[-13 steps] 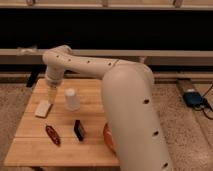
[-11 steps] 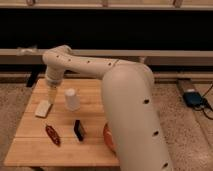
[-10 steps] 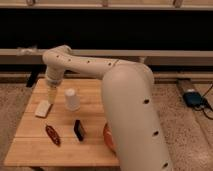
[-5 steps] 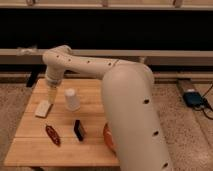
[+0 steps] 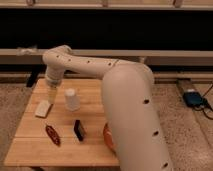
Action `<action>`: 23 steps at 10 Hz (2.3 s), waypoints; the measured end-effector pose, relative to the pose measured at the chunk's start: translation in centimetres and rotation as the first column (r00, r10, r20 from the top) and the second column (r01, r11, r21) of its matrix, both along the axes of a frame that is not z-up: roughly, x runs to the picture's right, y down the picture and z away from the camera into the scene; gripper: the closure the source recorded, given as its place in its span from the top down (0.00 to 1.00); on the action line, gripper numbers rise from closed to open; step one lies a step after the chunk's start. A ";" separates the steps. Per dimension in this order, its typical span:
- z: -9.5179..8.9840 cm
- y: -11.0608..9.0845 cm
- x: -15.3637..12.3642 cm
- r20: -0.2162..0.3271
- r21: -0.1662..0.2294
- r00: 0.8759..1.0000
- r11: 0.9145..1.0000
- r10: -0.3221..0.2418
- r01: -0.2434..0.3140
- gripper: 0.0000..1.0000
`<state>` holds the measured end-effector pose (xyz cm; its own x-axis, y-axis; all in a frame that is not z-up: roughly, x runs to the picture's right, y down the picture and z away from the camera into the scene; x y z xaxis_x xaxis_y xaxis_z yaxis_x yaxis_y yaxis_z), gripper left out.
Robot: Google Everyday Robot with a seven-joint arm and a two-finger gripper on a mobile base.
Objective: Place the ceramic cup over the eraser
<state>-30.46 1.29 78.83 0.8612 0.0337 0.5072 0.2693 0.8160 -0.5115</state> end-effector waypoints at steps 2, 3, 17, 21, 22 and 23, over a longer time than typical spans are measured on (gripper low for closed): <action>0.0 0.0 0.0 0.000 0.000 1.000 1.000 0.000 0.000 0.80; 0.0 0.0 0.0 0.000 0.000 1.000 1.000 0.000 0.000 0.80; 3.1 1.4 8.5 -0.212 -0.029 0.977 0.999 0.020 -0.027 0.80; 5.3 1.3 9.0 -0.246 -0.045 0.969 0.999 0.004 -0.016 0.80; 6.0 1.4 8.9 -0.250 -0.050 0.968 0.999 -0.001 -0.011 0.80; 6.7 1.5 9.0 -0.257 -0.056 0.966 0.998 -0.005 -0.010 0.80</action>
<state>-21.48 2.77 85.51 0.9622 0.0580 0.2662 0.1211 0.7841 -0.6087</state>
